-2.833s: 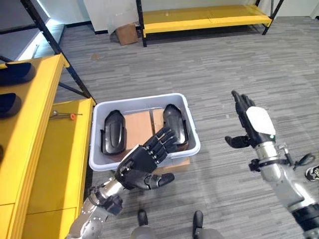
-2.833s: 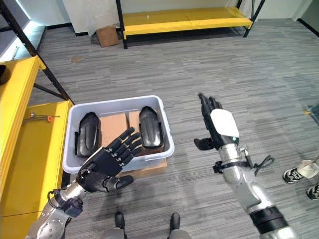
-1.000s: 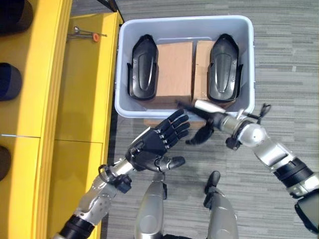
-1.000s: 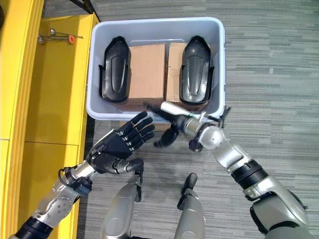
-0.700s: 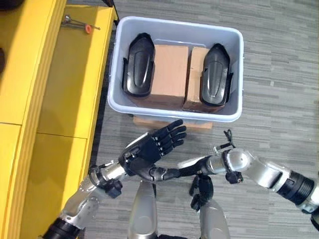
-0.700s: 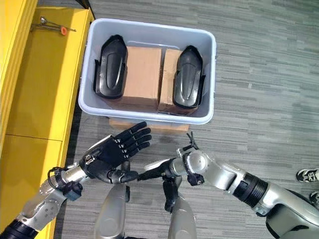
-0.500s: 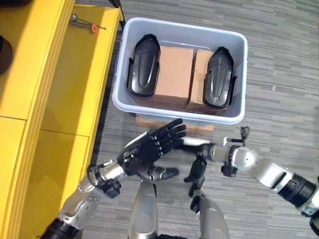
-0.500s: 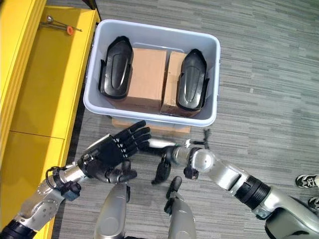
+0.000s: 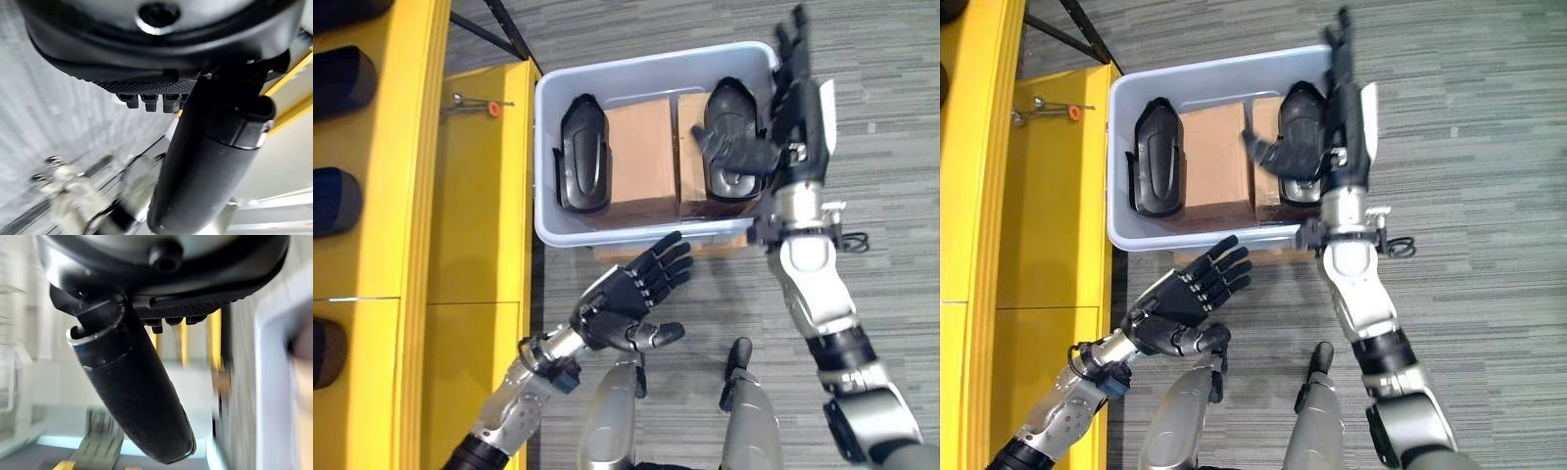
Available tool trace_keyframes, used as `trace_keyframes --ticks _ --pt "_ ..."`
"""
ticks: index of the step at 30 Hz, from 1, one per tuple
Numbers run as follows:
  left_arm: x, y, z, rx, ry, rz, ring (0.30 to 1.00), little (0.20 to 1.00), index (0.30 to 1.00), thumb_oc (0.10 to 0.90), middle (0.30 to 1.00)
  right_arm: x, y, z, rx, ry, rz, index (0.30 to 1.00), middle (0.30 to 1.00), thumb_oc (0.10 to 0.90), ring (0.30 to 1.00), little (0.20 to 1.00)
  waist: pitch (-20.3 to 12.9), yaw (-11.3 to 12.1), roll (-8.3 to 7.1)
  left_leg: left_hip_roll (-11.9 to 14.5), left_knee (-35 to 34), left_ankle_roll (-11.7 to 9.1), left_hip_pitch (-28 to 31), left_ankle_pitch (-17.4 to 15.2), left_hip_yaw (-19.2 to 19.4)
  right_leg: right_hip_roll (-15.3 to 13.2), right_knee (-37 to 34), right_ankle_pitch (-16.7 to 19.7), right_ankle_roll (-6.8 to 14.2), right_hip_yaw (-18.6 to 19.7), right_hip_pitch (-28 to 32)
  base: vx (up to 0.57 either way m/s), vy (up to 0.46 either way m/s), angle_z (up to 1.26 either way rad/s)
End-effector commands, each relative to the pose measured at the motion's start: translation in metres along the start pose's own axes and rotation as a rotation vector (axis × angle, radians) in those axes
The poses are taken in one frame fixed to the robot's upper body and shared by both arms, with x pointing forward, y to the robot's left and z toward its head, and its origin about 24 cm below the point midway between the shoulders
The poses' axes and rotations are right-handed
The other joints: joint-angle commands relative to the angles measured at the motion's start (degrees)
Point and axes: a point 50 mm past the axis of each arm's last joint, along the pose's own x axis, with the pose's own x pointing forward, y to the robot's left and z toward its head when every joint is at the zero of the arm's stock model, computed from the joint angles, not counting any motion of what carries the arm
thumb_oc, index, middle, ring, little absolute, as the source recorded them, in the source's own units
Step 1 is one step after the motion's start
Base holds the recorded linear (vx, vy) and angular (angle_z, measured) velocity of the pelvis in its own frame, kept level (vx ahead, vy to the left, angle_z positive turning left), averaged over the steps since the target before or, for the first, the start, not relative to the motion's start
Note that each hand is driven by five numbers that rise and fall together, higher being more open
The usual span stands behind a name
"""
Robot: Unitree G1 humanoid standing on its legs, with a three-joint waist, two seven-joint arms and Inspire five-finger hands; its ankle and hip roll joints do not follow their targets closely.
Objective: Move parts from the plastic box to the shelf.
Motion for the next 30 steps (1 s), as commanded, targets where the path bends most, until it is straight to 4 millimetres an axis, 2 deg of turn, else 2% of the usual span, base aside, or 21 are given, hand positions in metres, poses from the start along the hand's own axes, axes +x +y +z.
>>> trace_keyframes --ticks 1,6,14,18,22,30 --pt "0.016 -0.024 0.034 0.049 -0.235 -0.149 1.000 1.000 1.000 0.900 1.000 0.024 0.004 0.072 -0.188 -0.415 0.069 1.000 1.000 0.900 1.000 1.000 -1.3 0.8 1.58 -1.5 2.4 0.7 -1.5 -3.4 -5.5 5.4 8.1 -8.1 -5.4 -1.9 -0.2 0.02 0.041 0.00" --pt "0.019 -0.027 0.032 0.041 -0.233 -0.161 1.000 1.000 1.000 0.900 1.000 0.033 0.005 0.071 -0.376 -0.482 0.054 1.000 1.000 0.900 1.000 1.000 -1.3 1.2 1.88 -1.7 2.8 0.7 -3.9 -3.0 -5.5 5.2 9.8 -8.4 -5.5 -2.2 -3.1 -0.01 0.014 0.04" --pt "0.019 -0.030 0.032 0.044 -0.220 -0.181 1.000 1.000 1.000 0.900 1.000 0.055 0.011 0.067 -0.671 -0.533 0.097 1.000 1.000 0.900 1.000 1.000 -1.3 3.7 2.10 -2.6 3.6 1.0 -9.9 -2.5 -6.7 5.2 13.5 -9.6 -5.5 -3.6 -9.2 -0.04 -0.004 0.08" --pt "0.016 -0.030 0.033 0.050 -0.218 -0.188 1.000 1.000 1.000 0.900 1.000 0.061 0.004 0.055 -0.761 -0.461 0.103 1.000 1.000 0.900 1.000 1.000 -1.3 4.7 1.81 -2.7 4.4 1.3 -13.1 -2.2 -6.8 5.1 14.8 -9.5 -5.4 -4.4 -12.2 -0.05 -0.010 0.12" --pt "0.017 -0.030 0.036 0.064 -0.217 -0.195 1.000 1.000 1.000 0.900 1.000 0.070 -0.014 0.030 -0.902 -0.358 0.062 1.000 1.000 0.900 1.000 1.000 -1.3 5.5 1.29 -2.5 5.8 1.4 -18.0 -2.0 -7.2 5.4 15.7 -9.1 -5.3 -5.5 -16.3 -0.07 -0.024 0.19" --pt "0.017 -0.029 0.039 0.080 -0.210 -0.191 1.000 1.000 1.000 0.900 1.000 0.073 -0.031 0.013 -0.907 -0.224 -0.012 1.000 1.000 0.900 1.000 1.000 -1.3 5.6 0.44 -2.2 6.1 1.4 -20.5 -1.8 -6.9 5.9 15.3 -8.6 -5.2 -6.0 -18.1 0.00 -0.003 0.01"
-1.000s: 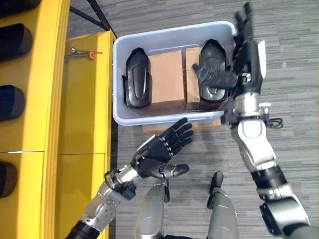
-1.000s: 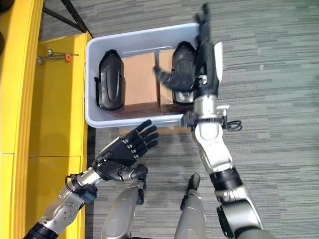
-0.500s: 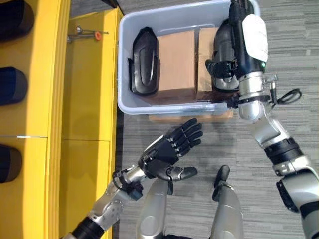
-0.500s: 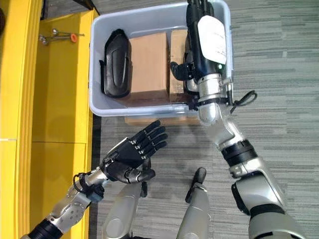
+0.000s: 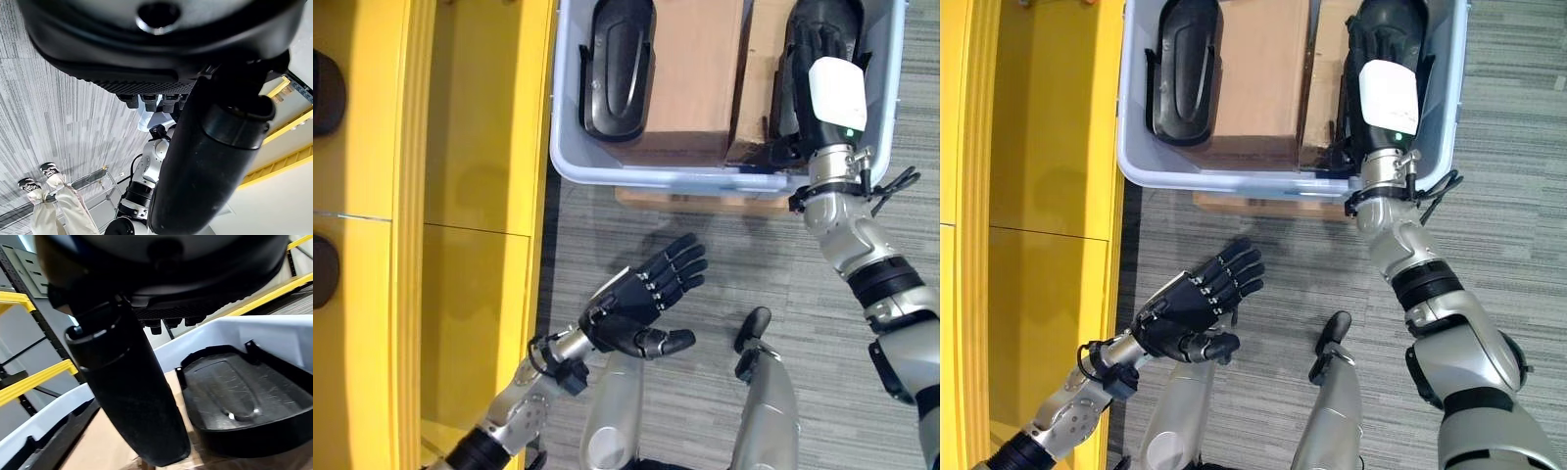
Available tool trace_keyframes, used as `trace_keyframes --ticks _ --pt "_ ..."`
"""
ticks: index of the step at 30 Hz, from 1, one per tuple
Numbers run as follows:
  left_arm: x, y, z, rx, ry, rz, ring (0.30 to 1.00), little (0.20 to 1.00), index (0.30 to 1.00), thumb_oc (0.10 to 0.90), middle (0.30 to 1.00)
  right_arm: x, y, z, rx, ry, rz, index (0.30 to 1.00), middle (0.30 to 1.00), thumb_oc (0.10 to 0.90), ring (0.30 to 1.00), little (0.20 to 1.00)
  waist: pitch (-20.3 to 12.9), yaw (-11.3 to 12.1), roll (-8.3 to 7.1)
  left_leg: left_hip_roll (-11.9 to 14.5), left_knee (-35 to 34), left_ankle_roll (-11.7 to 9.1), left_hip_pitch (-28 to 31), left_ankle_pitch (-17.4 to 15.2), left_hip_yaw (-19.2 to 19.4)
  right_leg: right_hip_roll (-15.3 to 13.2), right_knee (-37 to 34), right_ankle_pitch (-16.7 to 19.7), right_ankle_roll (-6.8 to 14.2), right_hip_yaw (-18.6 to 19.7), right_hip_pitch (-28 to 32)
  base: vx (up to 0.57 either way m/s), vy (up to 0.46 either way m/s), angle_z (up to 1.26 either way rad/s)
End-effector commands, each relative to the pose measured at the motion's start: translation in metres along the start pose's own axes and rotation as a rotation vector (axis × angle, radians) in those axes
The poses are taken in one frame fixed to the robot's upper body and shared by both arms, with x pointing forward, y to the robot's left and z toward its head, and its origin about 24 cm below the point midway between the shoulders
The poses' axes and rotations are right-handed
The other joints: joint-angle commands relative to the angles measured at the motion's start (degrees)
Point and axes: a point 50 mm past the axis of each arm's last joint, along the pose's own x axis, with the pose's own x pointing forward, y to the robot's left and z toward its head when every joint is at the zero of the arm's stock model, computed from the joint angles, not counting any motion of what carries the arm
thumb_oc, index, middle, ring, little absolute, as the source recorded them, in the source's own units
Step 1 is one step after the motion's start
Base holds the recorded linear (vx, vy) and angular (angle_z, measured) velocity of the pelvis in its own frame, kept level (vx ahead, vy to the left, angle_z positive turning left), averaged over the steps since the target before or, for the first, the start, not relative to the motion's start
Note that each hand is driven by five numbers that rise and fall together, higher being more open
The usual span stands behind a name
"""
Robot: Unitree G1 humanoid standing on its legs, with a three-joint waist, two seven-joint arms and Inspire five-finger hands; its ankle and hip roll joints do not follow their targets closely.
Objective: Move parts from the plastic box to the shelf.
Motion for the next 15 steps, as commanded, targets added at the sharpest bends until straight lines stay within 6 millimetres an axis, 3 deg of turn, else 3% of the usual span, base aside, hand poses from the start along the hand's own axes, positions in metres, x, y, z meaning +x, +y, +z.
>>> trace_keyframes --ticks 1,7,11,12,14,15 --pt "0.014 -0.025 0.029 0.063 -0.154 -0.159 1.000 1.000 1.000 0.900 1.000 0.034 -0.065 0.023 0.040 -0.094 -0.299 1.000 1.000 0.900 1.000 1.000 -1.4 0.5 0.54 -2.8 -0.7 2.2 -0.2 -3.1 -1.2 6.3 4.3 -5.3 -3.3 -2.3 0.6 0.00 0.000 0.00" --pt "0.017 -0.025 0.032 0.066 -0.158 -0.155 1.000 1.000 1.000 0.900 1.000 0.029 -0.060 0.013 -0.006 -0.051 -0.305 1.000 1.000 0.900 1.000 1.000 -1.4 0.3 0.27 -2.7 -0.5 2.3 -0.9 -3.3 -0.9 6.4 3.8 -5.0 -3.0 -2.2 0.0 0.00 -0.005 0.00" --pt "0.017 -0.024 0.032 0.072 -0.151 -0.159 1.000 1.000 1.000 0.900 1.000 0.026 -0.051 -0.004 -0.083 0.019 -0.257 1.000 1.000 0.900 1.000 1.000 -1.4 0.2 0.11 -2.6 -0.6 2.2 -1.5 -3.2 -0.7 6.6 3.5 -4.6 -2.9 -2.4 -0.5 0.01 -0.025 0.00" --pt "0.015 -0.024 0.030 0.061 -0.146 -0.155 1.000 1.000 1.000 0.900 1.000 0.022 -0.045 -0.010 -0.102 0.035 -0.228 1.000 1.000 0.900 1.000 1.000 -1.4 0.1 -0.08 -2.8 -0.4 1.9 -0.1 -4.6 -0.8 6.4 3.8 -5.9 -2.3 -1.9 0.8 0.06 -0.029 0.01" --pt "0.017 -0.023 0.033 0.074 -0.151 -0.161 1.000 1.000 1.000 0.900 1.000 0.023 -0.047 -0.013 -0.116 0.041 -0.226 1.000 1.000 0.900 1.000 1.000 -1.4 0.2 -0.05 -2.5 -0.7 2.2 -1.7 -3.2 -0.7 6.5 3.2 -4.5 -2.8 -2.5 -0.6 0.00 0.000 0.00" --pt "0.015 -0.023 0.031 0.063 -0.143 -0.157 1.000 1.000 1.000 0.900 1.000 0.019 -0.041 -0.017 -0.139 0.048 -0.198 1.000 1.000 0.900 1.000 1.000 -1.4 0.1 -0.23 -2.7 -0.4 1.8 -0.4 -4.6 -0.7 6.4 3.5 -5.8 -2.3 -2.0 0.6 0.00 0.000 0.00"
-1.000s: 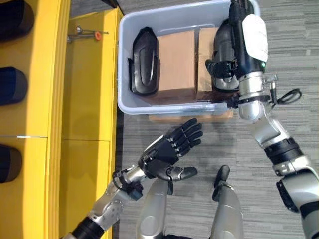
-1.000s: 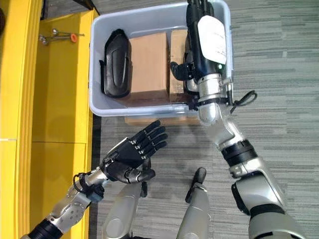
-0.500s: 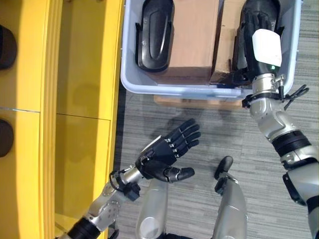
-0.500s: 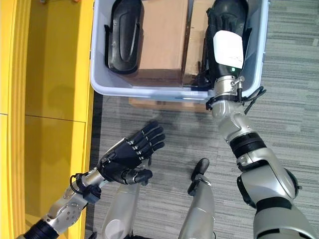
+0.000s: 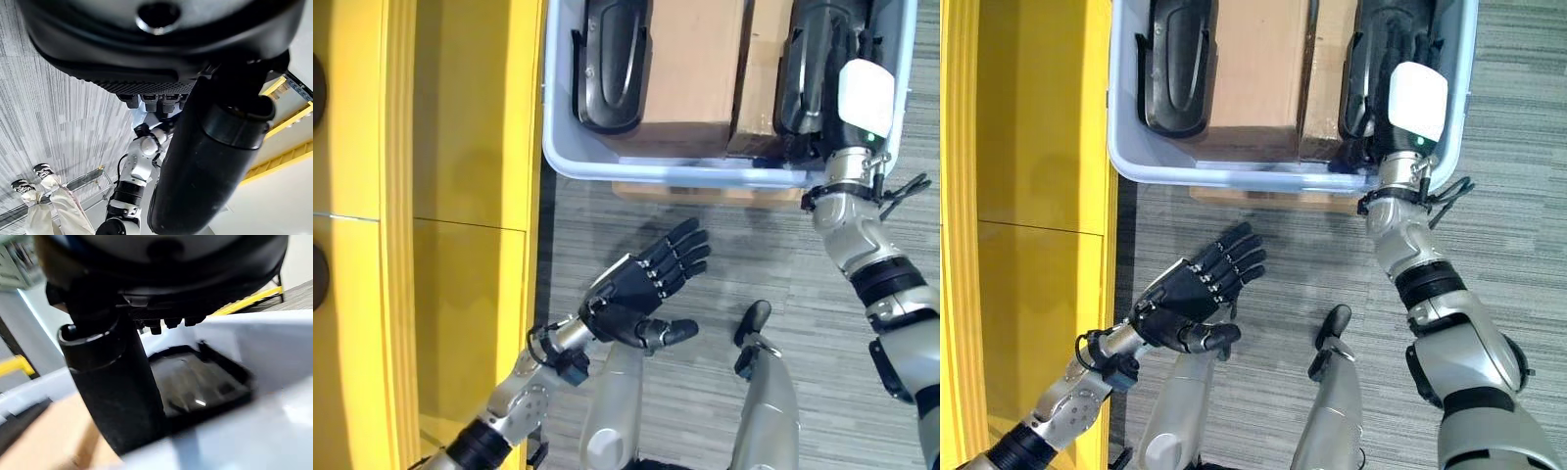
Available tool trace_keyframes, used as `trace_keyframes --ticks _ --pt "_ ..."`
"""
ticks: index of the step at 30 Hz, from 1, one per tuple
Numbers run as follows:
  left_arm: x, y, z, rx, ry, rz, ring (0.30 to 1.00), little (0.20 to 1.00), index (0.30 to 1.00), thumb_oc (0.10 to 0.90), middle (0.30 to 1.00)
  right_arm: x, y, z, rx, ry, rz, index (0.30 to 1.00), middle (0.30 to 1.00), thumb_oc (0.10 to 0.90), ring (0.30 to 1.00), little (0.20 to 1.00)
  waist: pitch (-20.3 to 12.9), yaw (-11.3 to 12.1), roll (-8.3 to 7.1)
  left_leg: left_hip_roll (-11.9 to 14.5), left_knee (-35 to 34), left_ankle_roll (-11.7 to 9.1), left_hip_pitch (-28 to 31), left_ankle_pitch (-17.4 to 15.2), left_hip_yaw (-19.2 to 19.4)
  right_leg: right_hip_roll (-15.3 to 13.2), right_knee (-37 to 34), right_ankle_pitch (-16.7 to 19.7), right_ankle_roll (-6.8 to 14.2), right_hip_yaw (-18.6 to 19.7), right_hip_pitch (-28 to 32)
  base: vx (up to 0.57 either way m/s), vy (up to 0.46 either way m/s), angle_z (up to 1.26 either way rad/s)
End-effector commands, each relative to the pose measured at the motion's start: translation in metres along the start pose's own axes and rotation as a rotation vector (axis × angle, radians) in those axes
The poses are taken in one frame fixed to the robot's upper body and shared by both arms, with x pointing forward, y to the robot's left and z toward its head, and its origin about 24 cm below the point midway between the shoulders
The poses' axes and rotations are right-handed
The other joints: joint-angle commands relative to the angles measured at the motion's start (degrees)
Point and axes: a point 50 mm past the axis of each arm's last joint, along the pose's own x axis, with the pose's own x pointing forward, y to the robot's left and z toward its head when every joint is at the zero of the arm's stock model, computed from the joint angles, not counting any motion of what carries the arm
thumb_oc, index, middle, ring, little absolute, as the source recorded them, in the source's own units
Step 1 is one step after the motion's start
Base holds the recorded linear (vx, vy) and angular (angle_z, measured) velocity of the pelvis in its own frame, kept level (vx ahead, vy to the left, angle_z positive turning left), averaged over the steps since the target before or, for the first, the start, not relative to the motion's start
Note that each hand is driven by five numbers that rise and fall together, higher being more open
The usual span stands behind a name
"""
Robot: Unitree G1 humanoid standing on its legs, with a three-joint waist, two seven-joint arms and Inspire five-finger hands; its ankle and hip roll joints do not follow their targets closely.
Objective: Move parts from the plastic box to the shelf.
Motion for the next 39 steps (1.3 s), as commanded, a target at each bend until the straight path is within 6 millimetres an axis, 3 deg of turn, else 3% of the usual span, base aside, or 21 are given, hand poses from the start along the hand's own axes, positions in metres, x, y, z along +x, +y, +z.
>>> trace_keyframes --ticks 1,14,20,24,36,37,39 --pt "0.012 -0.024 0.021 0.039 -0.109 -0.154 1.000 1.000 1.000 0.900 1.000 0.026 -0.046 0.012 -0.086 -0.108 -0.183 1.000 1.000 0.900 1.000 1.000 -1.4 0.9 0.26 -2.8 -1.6 1.8 1.2 -4.1 -0.5 6.2 4.0 -6.4 -2.9 -2.0 1.3 0.05 -0.038 -0.01" --pt "0.014 -0.023 0.024 0.043 -0.099 -0.162 1.000 1.000 1.000 0.900 1.000 0.028 -0.039 0.004 -0.208 -0.100 -0.120 1.000 1.000 0.900 1.000 1.000 -1.4 1.4 0.51 -2.7 -1.4 1.6 -0.9 -3.7 -0.5 6.2 4.4 -6.1 -2.8 -2.7 -0.6 0.00 -0.001 0.00" --pt "0.013 -0.022 0.023 0.042 -0.090 -0.166 1.000 1.000 1.000 0.900 1.000 0.031 -0.047 0.010 -0.443 -0.219 -0.243 1.000 1.000 0.900 1.000 1.000 -1.4 2.1 0.87 -3.0 -0.7 1.7 -2.3 -3.8 -0.8 6.0 5.0 -6.1 -2.6 -3.3 -1.7 0.00 -0.002 0.01" --pt "0.011 -0.021 0.023 0.037 -0.087 -0.168 1.000 1.000 1.000 0.900 1.000 0.030 -0.045 0.007 -0.462 -0.219 -0.209 1.000 1.000 0.900 1.000 1.000 -1.4 2.3 0.93 -3.1 -0.5 1.7 -3.0 -3.7 -0.8 5.9 5.3 -6.2 -2.6 -3.6 -2.2 0.00 0.000 0.00" --pt "0.016 -0.017 0.020 0.028 -0.085 -0.161 1.000 1.000 1.000 0.900 1.000 0.019 -0.015 -0.021 -0.556 -0.036 -0.046 1.000 1.000 0.900 1.000 1.000 -1.4 3.7 1.97 -3.7 0.4 1.9 -6.7 -3.6 -1.5 5.0 6.9 -6.2 -2.5 -4.7 -5.7 -0.01 -0.017 0.04" --pt "0.016 -0.017 0.019 0.022 -0.086 -0.160 1.000 1.000 1.000 0.900 1.000 0.016 -0.011 -0.024 -0.563 -0.019 -0.016 0.300 0.300 0.400 0.300 0.300 -1.4 3.9 2.15 -3.8 0.3 1.9 -6.9 -3.5 -1.5 4.9 7.0 -6.2 -2.5 -4.9 -5.9 0.00 0.000 0.00" --pt "0.017 -0.018 0.015 0.039 -0.067 -0.174 1.000 1.000 1.000 0.900 1.000 0.008 -0.005 -0.039 -0.490 0.107 -0.005 0.300 0.300 0.400 0.300 0.300 -1.4 4.0 2.55 -3.8 0.1 2.0 -7.2 -3.1 -1.4 4.7 7.1 -6.0 -2.4 -4.9 -6.3 -0.01 -0.012 0.03"
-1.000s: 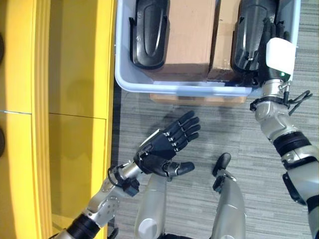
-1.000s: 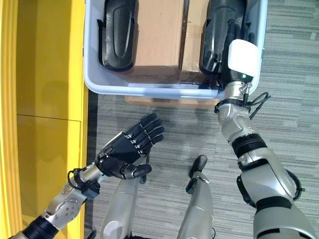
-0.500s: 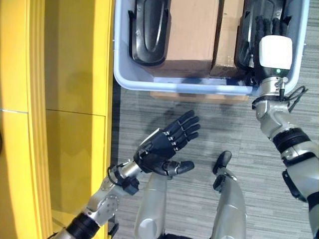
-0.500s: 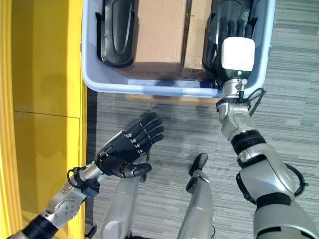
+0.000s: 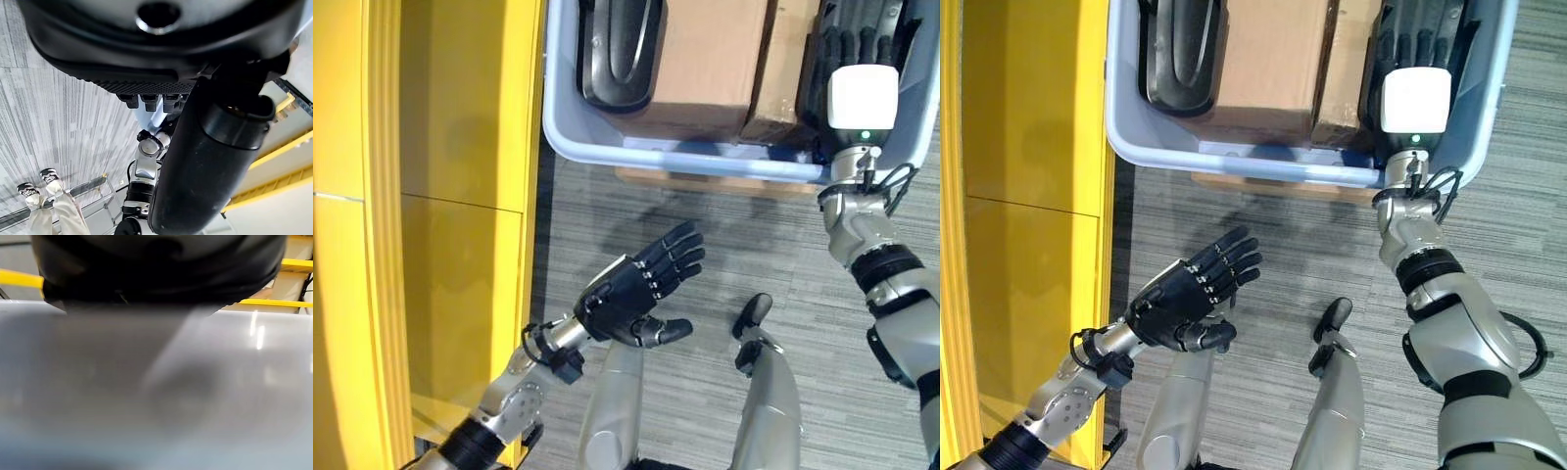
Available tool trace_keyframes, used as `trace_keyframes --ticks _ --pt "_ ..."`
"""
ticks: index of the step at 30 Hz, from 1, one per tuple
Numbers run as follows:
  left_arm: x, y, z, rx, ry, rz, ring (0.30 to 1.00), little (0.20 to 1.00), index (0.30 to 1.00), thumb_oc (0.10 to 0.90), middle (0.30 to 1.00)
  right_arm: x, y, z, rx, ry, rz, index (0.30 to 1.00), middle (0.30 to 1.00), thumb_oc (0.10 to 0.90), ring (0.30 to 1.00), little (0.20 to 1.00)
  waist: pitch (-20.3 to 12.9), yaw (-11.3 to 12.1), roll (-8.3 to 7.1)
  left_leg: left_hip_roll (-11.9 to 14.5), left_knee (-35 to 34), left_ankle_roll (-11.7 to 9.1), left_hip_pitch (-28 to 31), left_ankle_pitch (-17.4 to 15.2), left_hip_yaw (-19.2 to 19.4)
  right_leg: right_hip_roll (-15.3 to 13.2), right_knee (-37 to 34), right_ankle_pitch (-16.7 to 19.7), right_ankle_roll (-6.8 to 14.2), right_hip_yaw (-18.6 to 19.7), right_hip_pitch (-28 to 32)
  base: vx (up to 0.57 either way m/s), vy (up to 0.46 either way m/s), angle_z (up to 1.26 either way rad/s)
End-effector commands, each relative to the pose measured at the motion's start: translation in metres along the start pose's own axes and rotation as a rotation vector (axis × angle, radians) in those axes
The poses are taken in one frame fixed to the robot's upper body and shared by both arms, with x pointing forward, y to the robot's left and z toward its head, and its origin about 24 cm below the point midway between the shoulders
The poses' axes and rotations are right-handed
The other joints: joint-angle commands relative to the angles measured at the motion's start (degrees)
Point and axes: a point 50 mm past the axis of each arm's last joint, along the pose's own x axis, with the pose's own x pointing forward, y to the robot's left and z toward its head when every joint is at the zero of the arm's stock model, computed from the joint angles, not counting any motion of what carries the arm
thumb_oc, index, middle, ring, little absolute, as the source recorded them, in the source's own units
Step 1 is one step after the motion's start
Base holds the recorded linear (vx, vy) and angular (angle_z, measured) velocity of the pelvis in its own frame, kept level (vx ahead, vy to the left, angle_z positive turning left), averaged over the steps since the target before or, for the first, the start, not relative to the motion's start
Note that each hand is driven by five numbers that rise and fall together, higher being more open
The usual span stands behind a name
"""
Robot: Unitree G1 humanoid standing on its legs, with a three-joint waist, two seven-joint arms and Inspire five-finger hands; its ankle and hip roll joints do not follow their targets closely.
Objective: Move parts from the plastic box to the shelf.
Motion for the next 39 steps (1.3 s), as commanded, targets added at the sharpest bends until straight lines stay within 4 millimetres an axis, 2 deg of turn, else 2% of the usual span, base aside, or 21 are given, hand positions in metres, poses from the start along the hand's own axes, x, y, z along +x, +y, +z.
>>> trace_keyframes --ticks 1,4,10,13,17,19,23,28,33,34,39 --pt "0.017 -0.028 0.013 0.037 -0.110 -0.200 1.000 1.000 1.000 0.900 1.000 -0.018 0.020 -0.040 0.032 0.221 0.046 0.300 0.300 0.400 0.300 0.300 -1.3 1.4 3.14 -3.8 -0.8 2.6 -1.0 -3.4 0.9 5.0 4.8 -5.0 -2.0 -2.9 -0.9 0.00 0.000 0.00" --pt "0.019 -0.028 0.014 0.033 -0.129 -0.198 1.000 1.000 1.000 0.900 1.000 -0.030 0.032 -0.050 0.098 0.356 0.081 0.300 0.300 0.400 0.300 0.300 -1.3 1.4 3.78 -4.1 -1.1 2.7 -0.7 -3.6 1.0 4.9 4.9 -5.1 -2.0 -2.7 -0.9 0.00 0.000 0.00" --pt "0.027 -0.032 0.013 0.040 -0.127 -0.210 1.000 1.000 1.000 0.900 1.000 -0.032 0.038 -0.049 0.073 0.340 0.144 0.300 0.300 0.400 0.300 0.300 -1.3 1.6 4.24 -4.2 -1.1 2.6 -1.0 -3.6 0.9 4.4 4.9 -5.0 -1.8 -3.0 -1.2 0.00 0.000 0.00" --pt "0.027 -0.032 0.013 0.025 -0.132 -0.209 1.000 1.000 1.000 0.900 1.000 -0.030 0.039 -0.046 0.011 0.268 0.210 0.300 0.300 0.400 0.300 0.300 -1.3 1.6 4.45 -4.0 -0.7 2.6 -0.5 -3.6 1.2 4.1 5.1 -5.0 -1.9 -2.9 -0.8 0.00 0.000 0.00" --pt "0.026 -0.032 0.015 0.004 -0.143 -0.216 1.000 1.000 1.000 0.900 1.000 -0.029 0.038 -0.045 -0.011 0.239 0.208 0.300 0.300 0.400 0.300 0.300 -1.3 1.4 4.33 -3.9 -0.7 2.6 0.2 -3.7 1.2 4.3 4.9 -5.0 -1.9 -2.7 -0.2 0.00 0.000 0.00" --pt "0.021 -0.029 0.015 0.058 -0.108 -0.197 1.000 1.000 1.000 0.900 1.000 -0.030 0.038 -0.044 -0.037 0.163 0.195 0.300 0.300 0.400 0.300 0.300 -1.3 1.2 4.04 -3.7 -1.1 2.6 1.9 -3.7 1.3 4.5 4.6 -4.9 -1.9 -2.5 1.2 0.00 0.000 0.00" --pt "0.017 -0.028 0.019 0.061 -0.115 -0.202 1.000 1.000 1.000 0.900 1.000 -0.029 0.036 -0.040 -0.042 0.097 0.164 0.300 0.300 0.400 0.300 0.300 -1.3 1.0 3.66 -3.6 -1.3 2.7 3.3 -3.9 1.4 4.7 4.2 -5.0 -1.9 -2.4 2.7 0.00 0.000 0.00" --pt "0.007 -0.027 0.029 0.079 -0.119 -0.207 1.000 1.000 1.000 0.900 1.000 -0.027 0.024 -0.030 -0.002 -0.025 0.038 0.300 0.300 0.400 0.300 0.300 -1.3 0.2 2.50 -3.1 -2.3 2.6 8.1 -4.3 1.5 5.2 1.5 -4.6 -1.9 -1.9 7.4 -0.02 -0.033 -0.03" --pt "0.003 -0.026 0.036 0.100 -0.119 -0.206 1.000 1.000 1.000 0.900 1.000 -0.018 0.002 -0.015 0.072 -0.141 -0.092 0.300 0.300 0.400 0.300 0.300 -1.3 -0.3 1.19 -2.5 -4.1 2.3 13.6 -4.4 1.6 5.5 -1.7 -4.1 -1.6 -1.6 12.9 -0.03 -0.029 -0.10" --pt "0.004 -0.026 0.040 0.112 -0.123 -0.209 1.000 1.000 1.000 0.900 1.000 -0.014 -0.005 -0.011 0.085 -0.164 -0.116 0.300 0.300 0.400 0.300 0.300 -1.3 -0.3 1.04 -2.2 -4.6 2.5 13.4 -3.1 1.7 5.8 -2.7 -2.9 -2.1 -2.1 13.0 -0.06 -0.027 -0.09" --pt "-0.002 -0.025 0.039 0.105 -0.124 -0.206 1.000 1.000 1.000 0.900 1.000 -0.017 -0.020 0.006 0.189 -0.258 -0.151 0.300 0.300 0.400 0.300 0.300 -1.3 -1.0 0.11 -1.6 -7.0 2.1 19.9 -3.0 1.9 6.5 -5.8 -2.9 -2.0 -1.4 19.4 0.00 -0.016 -0.07"
